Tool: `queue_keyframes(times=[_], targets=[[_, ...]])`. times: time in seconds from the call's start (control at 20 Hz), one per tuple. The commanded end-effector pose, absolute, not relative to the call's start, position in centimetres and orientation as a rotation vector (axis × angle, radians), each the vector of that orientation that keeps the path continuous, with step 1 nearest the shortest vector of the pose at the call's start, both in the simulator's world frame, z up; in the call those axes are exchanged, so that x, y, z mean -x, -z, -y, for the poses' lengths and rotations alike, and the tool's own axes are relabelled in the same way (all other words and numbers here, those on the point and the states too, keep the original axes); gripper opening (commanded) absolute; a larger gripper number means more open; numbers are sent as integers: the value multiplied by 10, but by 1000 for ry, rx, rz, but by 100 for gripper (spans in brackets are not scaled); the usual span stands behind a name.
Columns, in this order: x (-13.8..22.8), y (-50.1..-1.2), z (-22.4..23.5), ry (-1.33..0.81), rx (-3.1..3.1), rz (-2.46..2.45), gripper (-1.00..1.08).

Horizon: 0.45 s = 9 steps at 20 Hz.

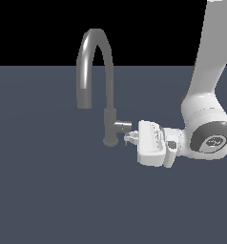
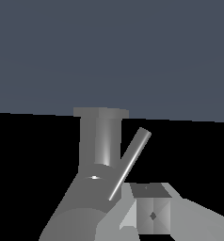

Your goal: Turn on the faucet by rotating a designated handle.

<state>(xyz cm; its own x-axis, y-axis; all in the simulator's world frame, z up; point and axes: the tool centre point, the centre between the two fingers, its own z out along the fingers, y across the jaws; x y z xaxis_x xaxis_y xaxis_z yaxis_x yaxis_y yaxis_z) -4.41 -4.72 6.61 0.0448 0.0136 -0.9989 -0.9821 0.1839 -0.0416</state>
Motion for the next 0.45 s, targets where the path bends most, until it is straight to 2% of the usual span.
queue_keyframes(times=[0.0, 0.4], targets=[[39, -48, 46, -1051, 1072, -1272, -100], [30, -23, 46, -1066, 1061, -1297, -100]])
